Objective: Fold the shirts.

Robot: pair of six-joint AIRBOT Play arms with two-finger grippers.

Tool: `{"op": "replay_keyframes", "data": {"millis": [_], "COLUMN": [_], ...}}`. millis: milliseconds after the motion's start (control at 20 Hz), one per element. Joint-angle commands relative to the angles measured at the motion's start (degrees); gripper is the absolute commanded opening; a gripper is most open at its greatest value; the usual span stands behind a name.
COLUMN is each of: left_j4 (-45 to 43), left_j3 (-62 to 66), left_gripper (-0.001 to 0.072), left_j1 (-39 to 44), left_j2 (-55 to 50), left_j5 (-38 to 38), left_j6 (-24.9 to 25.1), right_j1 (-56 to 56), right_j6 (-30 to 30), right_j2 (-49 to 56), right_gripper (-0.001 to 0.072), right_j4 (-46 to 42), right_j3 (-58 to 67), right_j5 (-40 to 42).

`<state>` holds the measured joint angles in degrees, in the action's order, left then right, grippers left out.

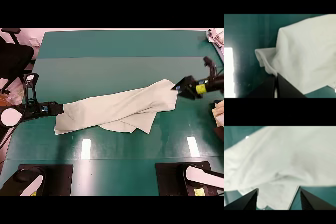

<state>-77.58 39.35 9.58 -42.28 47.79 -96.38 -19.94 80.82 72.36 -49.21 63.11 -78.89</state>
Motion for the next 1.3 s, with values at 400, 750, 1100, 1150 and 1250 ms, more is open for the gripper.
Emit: {"op": "replay_keyframes", "data": {"millis": [400,750,1100,1150,1250], "left_j4": [0.87,1.75,1.77,2.03,3.28], "left_j3": [-0.17,-0.17,-0.11,-0.11,0.48], "left_gripper": [0.0024,0.0024,0.0024,0.0023,0.0024], "left_j1": [-0.04,-0.04,-0.04,-0.04,-0.04], "left_j2": [0.02,0.02,0.02,0.04,0.04], "left_j5": [-0.17,0.48,2.71,2.86,3.89], "left_j6": [0.0,0.0,0.0,0.0,0.0], "right_j1": [16.02,24.35,33.38,34.32,36.0], "right_j6": [13.79,17.29,17.31,17.38,17.9], "right_j2": [-21.97,-16.76,-8.66,-8.22,-8.44], "right_gripper": [0.0578,0.0578,0.0018,0.0018,0.0017], "right_j4": [4.11,4.33,4.46,4.48,4.39], "right_j3": [-38.84,-41.59,-32.59,-30.62,-26.29], "right_j5": [24.3,30.49,31.39,31.36,31.34]}}
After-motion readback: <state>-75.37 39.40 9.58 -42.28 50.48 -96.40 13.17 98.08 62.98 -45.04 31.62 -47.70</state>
